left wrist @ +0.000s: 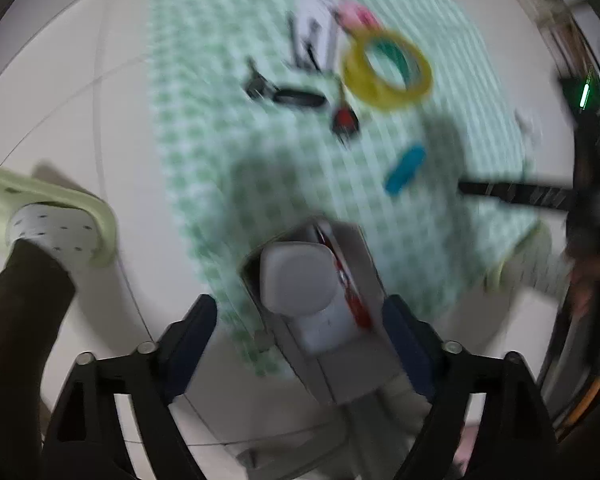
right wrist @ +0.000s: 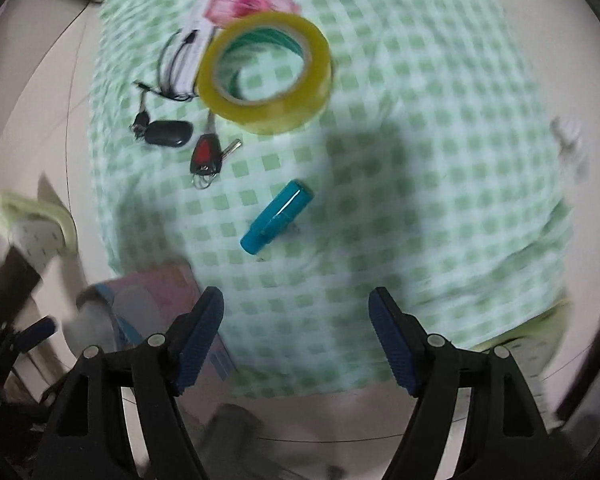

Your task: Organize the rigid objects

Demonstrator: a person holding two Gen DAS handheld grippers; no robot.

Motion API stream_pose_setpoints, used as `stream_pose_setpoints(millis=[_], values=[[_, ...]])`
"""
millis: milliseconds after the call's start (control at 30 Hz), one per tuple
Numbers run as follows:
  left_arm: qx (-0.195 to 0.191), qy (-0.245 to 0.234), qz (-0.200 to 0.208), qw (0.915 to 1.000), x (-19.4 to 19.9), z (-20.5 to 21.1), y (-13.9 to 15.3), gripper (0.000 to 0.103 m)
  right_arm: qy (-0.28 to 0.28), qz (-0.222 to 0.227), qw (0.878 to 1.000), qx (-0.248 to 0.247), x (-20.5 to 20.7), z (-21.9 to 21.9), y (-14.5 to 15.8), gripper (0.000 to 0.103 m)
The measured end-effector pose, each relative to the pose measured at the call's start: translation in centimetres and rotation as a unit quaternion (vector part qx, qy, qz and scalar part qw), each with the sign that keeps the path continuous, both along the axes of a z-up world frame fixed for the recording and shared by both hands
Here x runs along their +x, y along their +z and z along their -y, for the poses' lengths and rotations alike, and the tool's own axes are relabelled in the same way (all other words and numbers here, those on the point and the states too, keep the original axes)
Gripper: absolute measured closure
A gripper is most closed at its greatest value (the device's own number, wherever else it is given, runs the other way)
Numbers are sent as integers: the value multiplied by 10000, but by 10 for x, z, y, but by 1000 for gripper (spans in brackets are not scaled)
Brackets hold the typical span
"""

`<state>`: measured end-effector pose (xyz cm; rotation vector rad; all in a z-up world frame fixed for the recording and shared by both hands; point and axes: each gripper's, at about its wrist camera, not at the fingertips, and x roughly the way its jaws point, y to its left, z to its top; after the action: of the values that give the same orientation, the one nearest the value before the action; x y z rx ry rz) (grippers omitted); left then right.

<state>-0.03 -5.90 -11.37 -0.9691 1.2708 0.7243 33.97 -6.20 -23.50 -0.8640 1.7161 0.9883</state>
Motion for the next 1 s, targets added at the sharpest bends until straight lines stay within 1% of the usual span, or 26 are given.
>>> stream_pose_setpoints(millis=[67, 100, 133, 200, 233, 267, 333, 400, 433, 500, 567, 633, 667, 733, 800, 867, 933, 1000], values=[[98, 390, 150, 9991, -7, -14, 8, 18, -287, -21, 9996, -70, 4, 0, -9, 27], [255, 535, 84, 9982, -13, -18, 12, 18, -433, -21, 9990, -74, 4, 1, -13, 27], [283, 733, 146, 9968, -19, -23, 16, 18, -608, -89, 9981, -74, 4, 0, -18, 28], [433, 957, 114, 9944, -24, -27, 20, 18, -906, -310, 9954, -86, 3, -2, -29, 39], [542, 1036, 93, 9931, -27, -27, 22, 18, -1021, -404, 9939, -117, 2, -4, -35, 41], [569, 1039, 78, 9929, -32, -29, 26, 18, -1078, -487, 9929, -122, 0, -8, -41, 44], [562, 1063, 179, 9926, -33, -30, 27, 18, -1064, -578, 9925, -143, -7, -14, -54, 53], [582, 1075, 261, 9922, -30, -30, 26, 18, -1085, -490, 9927, -203, -12, -18, -63, 61], [608, 1077, 241, 9920, -30, -31, 28, 18, -1136, -440, 9923, -245, -15, -20, -69, 63], [703, 1060, 118, 9918, -28, -35, 27, 18, -1316, -374, 9902, -267, -18, -22, -77, 67], [787, 976, -64, 9921, -21, -36, 25, 18, -1549, -467, 9867, -188, -23, -23, -84, 71], [839, 915, -197, 9921, -15, -36, 25, 18, -1574, -633, 9851, -269, -33, -22, -91, 77], [829, 910, -235, 9921, -9, -35, 24, 18, -1483, -667, 9864, -248, -38, -21, -90, 77], [754, 856, -260, 9931, -2, -37, 24, 18, -1115, -725, 9908, -245, -52, -20, -84, 78], [589, 902, -83, 9942, 2, -38, 26, 18, -1022, -747, 9919, -47, -59, -19, -70, 78], [354, 972, 258, 9943, 0, -49, 29, 18, -1104, -977, 9883, 388, -66, -20, -43, 78], [162, 1056, 633, 9923, 0, -55, 35, 18, -858, -1288, 9836, 931, -83, -27, -9, 78], [95, 1046, 956, 9899, 5, -57, 43, 18, -548, -1590, 9769, 1322, -101, -33, 20, 78]])
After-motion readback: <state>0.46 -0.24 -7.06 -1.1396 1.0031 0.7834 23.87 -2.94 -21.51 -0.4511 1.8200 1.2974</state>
